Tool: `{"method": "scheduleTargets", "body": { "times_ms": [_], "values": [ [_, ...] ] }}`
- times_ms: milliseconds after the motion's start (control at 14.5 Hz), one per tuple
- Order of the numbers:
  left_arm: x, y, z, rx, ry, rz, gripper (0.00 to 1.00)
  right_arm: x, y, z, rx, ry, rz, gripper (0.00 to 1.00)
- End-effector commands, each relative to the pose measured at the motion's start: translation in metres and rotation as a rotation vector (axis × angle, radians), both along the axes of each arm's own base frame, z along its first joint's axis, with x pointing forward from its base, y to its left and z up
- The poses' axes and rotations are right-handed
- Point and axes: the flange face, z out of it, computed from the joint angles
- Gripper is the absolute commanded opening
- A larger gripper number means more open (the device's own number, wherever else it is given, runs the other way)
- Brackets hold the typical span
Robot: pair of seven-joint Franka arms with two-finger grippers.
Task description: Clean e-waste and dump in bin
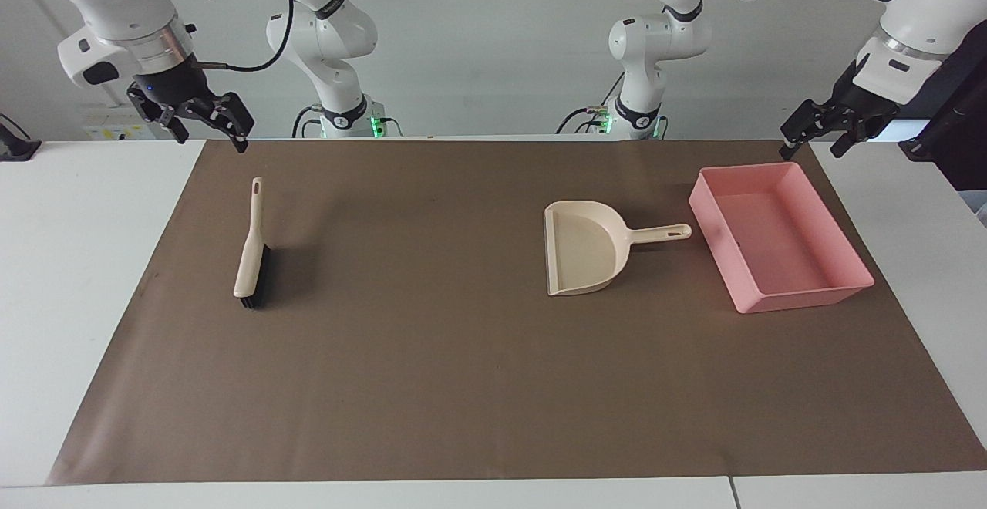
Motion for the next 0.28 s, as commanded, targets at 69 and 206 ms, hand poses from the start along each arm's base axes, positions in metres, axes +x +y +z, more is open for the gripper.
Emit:
{"method": "scheduleTargets", "body": {
  "times_ms": [69,206],
  "values": [
    [-0.0021,0.0007,-0.0124,-0.009,0.043,0.014,0.99,0.0011,0.0033,0.0031,0.008,-0.005,-0.004,1.00],
    [-0.0046,0.0008,-0.0152,-0.008,0.048,0.016,0.99,0.0006,0.0046,0.0039,0.013,-0.006,-0.001,1.00]
  ]
}}
